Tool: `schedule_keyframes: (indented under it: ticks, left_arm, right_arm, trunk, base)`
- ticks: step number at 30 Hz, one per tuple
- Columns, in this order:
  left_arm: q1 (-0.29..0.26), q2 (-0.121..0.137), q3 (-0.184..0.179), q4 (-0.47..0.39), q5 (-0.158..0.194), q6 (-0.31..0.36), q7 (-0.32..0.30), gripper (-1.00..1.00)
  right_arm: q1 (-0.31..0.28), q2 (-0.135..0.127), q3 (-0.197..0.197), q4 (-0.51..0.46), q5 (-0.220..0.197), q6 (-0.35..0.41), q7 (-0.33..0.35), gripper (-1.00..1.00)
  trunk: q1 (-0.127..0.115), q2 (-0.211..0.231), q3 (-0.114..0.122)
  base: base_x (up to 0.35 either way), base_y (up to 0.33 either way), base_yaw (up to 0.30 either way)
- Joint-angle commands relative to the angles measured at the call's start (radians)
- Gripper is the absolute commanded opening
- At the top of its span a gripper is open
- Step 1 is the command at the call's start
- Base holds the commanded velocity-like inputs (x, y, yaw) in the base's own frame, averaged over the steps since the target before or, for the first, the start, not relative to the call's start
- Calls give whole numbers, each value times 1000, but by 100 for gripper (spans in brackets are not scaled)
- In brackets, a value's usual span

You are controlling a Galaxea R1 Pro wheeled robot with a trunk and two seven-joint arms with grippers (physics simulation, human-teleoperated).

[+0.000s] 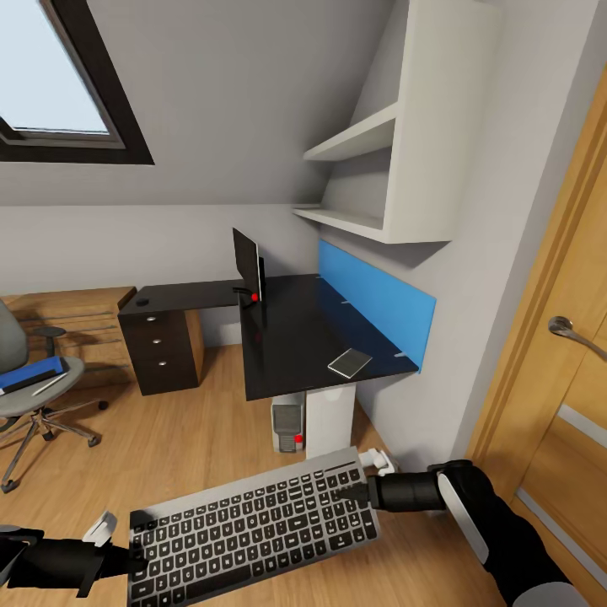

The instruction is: In the bedroom, organize the workspace by keeping the computer under the desk, ensuring the monitor is on the desk, placing the keyboard on the desk next to the monitor, placing the mouse on the desk next to the keyboard, moving the folder from the swivel chair onto the desk next to the mouse, stacking the notebook on top of the folder with the pen on top of the notebook, and positioning the swivel chair next to the desk.

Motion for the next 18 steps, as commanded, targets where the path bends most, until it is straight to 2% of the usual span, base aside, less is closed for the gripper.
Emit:
schedule_keyframes:
  ticks: [1, 18]
  left_arm:
    - [-1, 1, -7, 0, 7, 10, 0, -100]
    - [-1, 1, -7, 0, 7, 11, 0, -100]
  right_arm:
    - [-1, -1, 1, 0, -1, 5, 2, -100]
    - [-1, -9, 1, 0, -1, 5, 2, -100]
  trunk:
    - [0, -1, -1]
    - [0, -1, -1]
  base:
    - [0, 0, 0]
    - [0, 0, 0]
